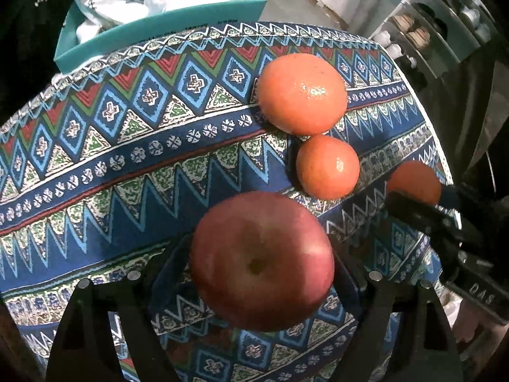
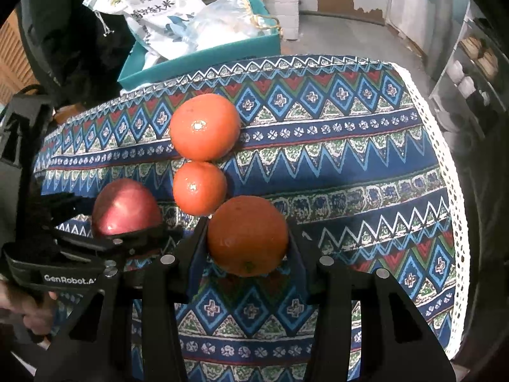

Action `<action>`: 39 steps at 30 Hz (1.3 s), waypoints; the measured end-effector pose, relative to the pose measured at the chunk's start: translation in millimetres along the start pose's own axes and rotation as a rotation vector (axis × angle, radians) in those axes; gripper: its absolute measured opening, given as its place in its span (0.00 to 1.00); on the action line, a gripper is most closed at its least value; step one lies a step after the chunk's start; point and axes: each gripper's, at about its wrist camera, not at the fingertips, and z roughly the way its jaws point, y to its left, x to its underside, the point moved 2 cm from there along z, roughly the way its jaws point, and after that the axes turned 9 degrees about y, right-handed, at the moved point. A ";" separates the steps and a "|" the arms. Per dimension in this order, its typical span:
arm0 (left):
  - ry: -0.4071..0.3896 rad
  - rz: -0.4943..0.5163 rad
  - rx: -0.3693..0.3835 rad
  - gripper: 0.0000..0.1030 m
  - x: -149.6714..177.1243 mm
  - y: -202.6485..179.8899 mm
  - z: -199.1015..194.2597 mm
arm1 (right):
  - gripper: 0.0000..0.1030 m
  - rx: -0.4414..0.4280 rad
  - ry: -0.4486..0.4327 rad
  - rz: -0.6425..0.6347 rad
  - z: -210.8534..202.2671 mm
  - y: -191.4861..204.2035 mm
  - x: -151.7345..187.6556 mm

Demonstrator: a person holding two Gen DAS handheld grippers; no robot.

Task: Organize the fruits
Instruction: 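Grasp and lift the red apple with the left tool while the right tool lifts the orange, then carry the apple into the glass bowl with the left tool while the right tool lowers the orange in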

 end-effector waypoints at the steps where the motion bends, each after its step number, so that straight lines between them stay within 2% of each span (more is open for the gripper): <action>1: -0.005 0.009 0.013 0.78 1.0 -0.3 -0.8 | 0.44 0.001 0.000 0.001 0.0 -0.2 0.4; 2: -0.009 0.012 0.025 0.75 1.7 -0.1 -2.0 | 0.44 0.001 0.000 0.003 -0.2 -0.1 0.5; 5: -0.023 0.021 -0.001 0.75 5.5 -1.8 -3.9 | 0.44 0.000 -0.005 0.000 -2.5 1.7 -0.1; 10: -0.049 0.059 -0.084 0.74 15.2 -10.2 -8.4 | 0.44 0.014 -0.024 -0.026 -8.5 9.1 0.5; 15: -0.068 0.053 -0.087 0.74 25.3 -3.2 -22.4 | 0.44 0.032 -0.049 -0.045 -18.7 14.4 -0.9; 22: -0.144 0.056 -0.102 0.74 40.1 -2.1 -61.8 | 0.44 0.055 -0.099 -0.089 -41.3 29.9 -4.4; 39: -0.297 0.029 -0.097 0.74 74.2 3.9 -153.3 | 0.44 0.018 -0.229 -0.186 -106.5 78.2 -8.5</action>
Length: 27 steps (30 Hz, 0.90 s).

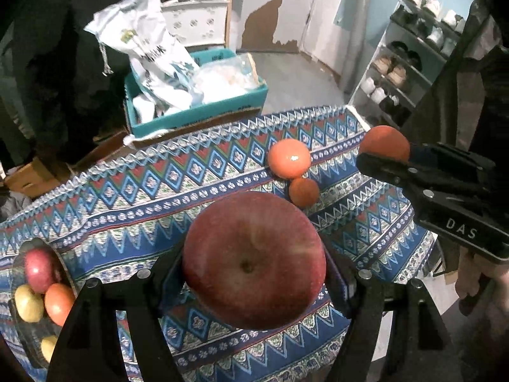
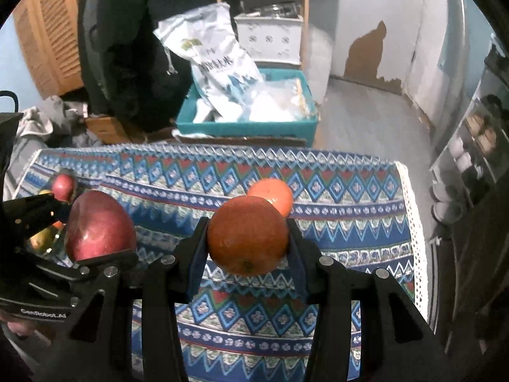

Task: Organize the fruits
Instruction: 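Carry the apple into the glass bowl with the left tool while the right tool lowers the orange in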

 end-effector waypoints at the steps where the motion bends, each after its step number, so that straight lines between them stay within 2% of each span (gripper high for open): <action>1: -0.007 0.000 -0.003 0.74 0.7 1.1 -3.9 | 0.44 -0.005 -0.010 -0.005 -4.8 3.6 -2.3; 12: -0.089 -0.022 -0.019 0.74 13.4 20.1 -56.7 | 0.44 -0.053 -0.077 -0.056 -37.6 39.1 -17.5; 27: -0.164 -0.061 -0.032 0.75 34.7 50.7 -103.3 | 0.44 -0.157 -0.122 -0.120 -61.2 95.2 -39.2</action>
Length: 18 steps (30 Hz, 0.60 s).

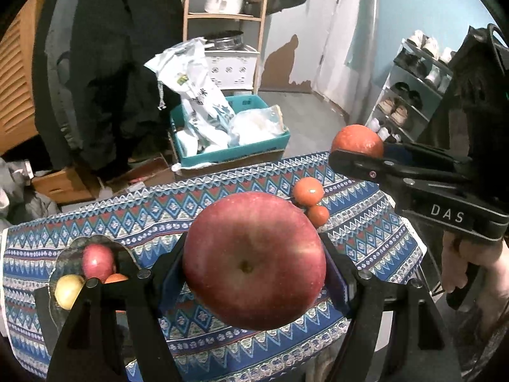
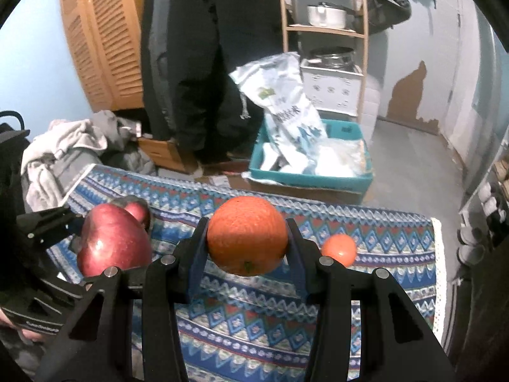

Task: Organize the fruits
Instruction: 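Carry the apple into the glass bowl with the left tool while the right tool lowers the orange in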

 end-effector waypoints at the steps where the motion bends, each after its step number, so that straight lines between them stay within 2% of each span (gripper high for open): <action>1: -0.003 -0.006 -0.001 0.74 1.1 3.5 -2.1 | 0.44 -0.006 -0.001 -0.006 0.6 5.0 -2.7; 18: -0.020 -0.137 -0.054 0.75 26.8 73.7 -23.7 | 0.44 -0.104 0.024 -0.087 31.1 75.4 -30.4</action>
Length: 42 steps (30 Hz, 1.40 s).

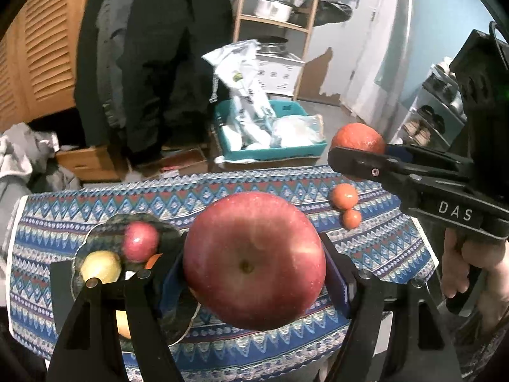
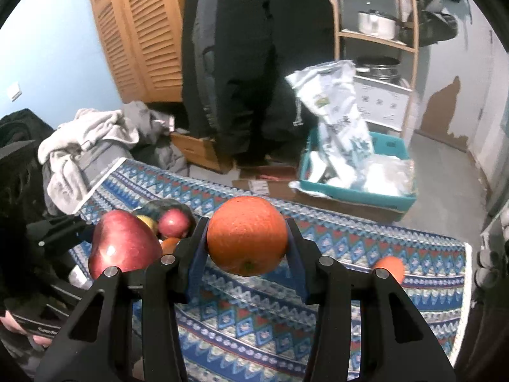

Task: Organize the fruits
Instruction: 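Carry the apple into the glass bowl with the left tool while the right tool lowers the orange in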

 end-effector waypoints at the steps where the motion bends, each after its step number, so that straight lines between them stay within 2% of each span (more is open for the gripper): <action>1: 0.001 -0.010 -0.004 0.75 1.4 5.4 0.3 | 0.44 -0.007 0.004 -0.003 3.9 3.7 -2.0; 11: 0.033 -0.113 -0.049 0.75 19.7 59.6 11.8 | 0.44 -0.072 0.077 -0.035 54.3 41.3 -15.4; 19: 0.102 -0.198 -0.076 0.74 44.5 103.0 41.9 | 0.44 -0.129 0.172 -0.053 109.3 65.6 -14.4; 24: 0.150 -0.250 -0.059 0.75 59.9 124.6 61.5 | 0.44 -0.156 0.231 -0.065 140.2 78.7 -8.6; 30: 0.194 -0.291 -0.032 0.75 70.8 134.7 79.9 | 0.44 -0.184 0.297 -0.065 168.7 88.1 -0.8; 38: 0.256 -0.292 -0.045 0.74 85.9 133.8 100.3 | 0.44 -0.185 0.369 -0.072 193.7 92.4 12.6; 42: 0.254 -0.269 -0.062 0.74 86.3 128.4 102.2 | 0.44 -0.191 0.389 -0.072 199.4 93.9 18.0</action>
